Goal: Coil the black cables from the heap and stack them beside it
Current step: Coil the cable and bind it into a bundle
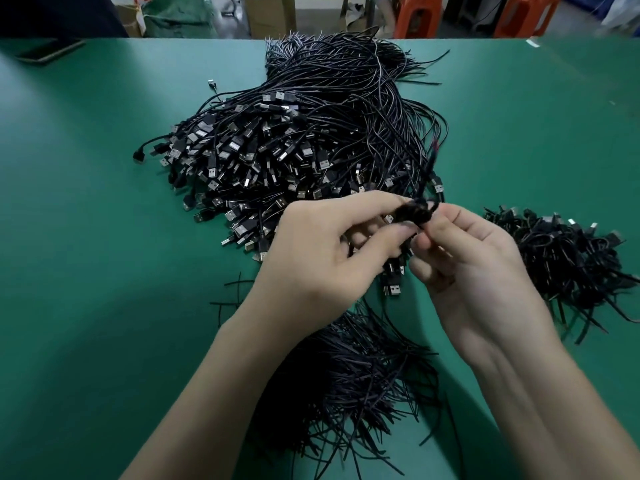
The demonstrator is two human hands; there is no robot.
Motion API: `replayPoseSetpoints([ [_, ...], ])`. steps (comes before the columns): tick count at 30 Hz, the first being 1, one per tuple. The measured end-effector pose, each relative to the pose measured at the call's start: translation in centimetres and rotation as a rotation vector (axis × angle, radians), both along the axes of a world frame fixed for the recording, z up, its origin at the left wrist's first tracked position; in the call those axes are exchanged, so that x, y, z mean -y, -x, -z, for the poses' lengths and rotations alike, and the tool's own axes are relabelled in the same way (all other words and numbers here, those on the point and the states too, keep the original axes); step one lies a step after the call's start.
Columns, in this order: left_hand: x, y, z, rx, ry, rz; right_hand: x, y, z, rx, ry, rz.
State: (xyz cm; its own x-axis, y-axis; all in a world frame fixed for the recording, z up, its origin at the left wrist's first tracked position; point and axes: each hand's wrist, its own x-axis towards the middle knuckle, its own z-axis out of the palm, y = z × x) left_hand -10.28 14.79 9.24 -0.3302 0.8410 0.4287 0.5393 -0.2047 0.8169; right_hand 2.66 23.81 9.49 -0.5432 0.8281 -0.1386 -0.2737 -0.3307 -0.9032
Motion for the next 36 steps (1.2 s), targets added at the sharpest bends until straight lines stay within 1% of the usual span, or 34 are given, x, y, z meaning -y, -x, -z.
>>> replayPoseSetpoints([
  [2, 0.1, 0.3, 0.2, 0.093, 0.059, 0.067, -0.1, 0.1, 0.0, 0.011, 0.035, 0.029],
  [4, 0.1, 0.6, 0.2, 0.207, 0.073, 0.096, -0.1, 0.1, 0.0, 0.032, 0.041, 0.038],
  [7, -0.2, 0.5, 0.1, 0.324, 0.054, 0.075, 0.2, 0.2, 0.1, 0.06, 0.014, 0.025],
  [9, -0.4, 0.5, 0.4, 0.412, 0.049, 0.094, 0.4, 0.2, 0.1, 0.047, 0.006, 0.024],
  [12, -0.7, 0.8, 1.0, 0.522, 0.062, 0.028, 0.5, 0.3, -0.1, 0.021, 0.021, 0.013],
  [13, -0.8, 0.8, 1.0, 0.531, 0.063, 0.026, 0.5, 0.3, -0.2, 0.018, 0.032, 0.001],
  [14, -0.8, 0.8, 1.0, 0.496, 0.061, 0.038, 0.5, 0.3, -0.3, 0.013, 0.047, -0.012],
  [17, -0.6, 0.7, 0.5, 0.282, 0.029, 0.037, 0.5, 0.4, -0.4, -0.023, 0.087, -0.057],
  [20, -0.2, 1.1, 0.2, -0.039, -0.031, -0.032, 0.4, 0.4, -0.4, -0.022, 0.125, -0.074],
  [21, -0.1, 1.1, 0.1, -0.126, -0.047, -0.058, 0.4, 0.4, -0.3, -0.021, 0.138, -0.082],
  [22, 0.0, 1.1, 0.1, -0.161, -0.048, -0.067, 0.4, 0.4, -0.2, -0.022, 0.145, -0.09],
  [23, 0.1, 1.1, 0.1, -0.143, -0.035, -0.046, 0.5, 0.4, -0.2, -0.02, 0.14, -0.091],
  [26, 0.3, 1.1, 0.1, 0.038, 0.028, 0.044, 0.7, 0.4, -0.3, 0.0, 0.077, -0.088],
  [29, 0.3, 1.1, 0.0, 0.164, 0.048, 0.073, 0.9, 0.3, -0.2, 0.033, 0.058, -0.084],
  [34, -0.2, 0.7, 0.1, 0.24, 0.053, 0.015, 0.8, 0.5, -0.2, 0.023, 0.079, -0.05],
  [36, -0.3, 0.6, 0.4, 0.181, 0.044, -0.003, 0.4, 0.2, -0.2, 0.044, 0.062, -0.051],
])
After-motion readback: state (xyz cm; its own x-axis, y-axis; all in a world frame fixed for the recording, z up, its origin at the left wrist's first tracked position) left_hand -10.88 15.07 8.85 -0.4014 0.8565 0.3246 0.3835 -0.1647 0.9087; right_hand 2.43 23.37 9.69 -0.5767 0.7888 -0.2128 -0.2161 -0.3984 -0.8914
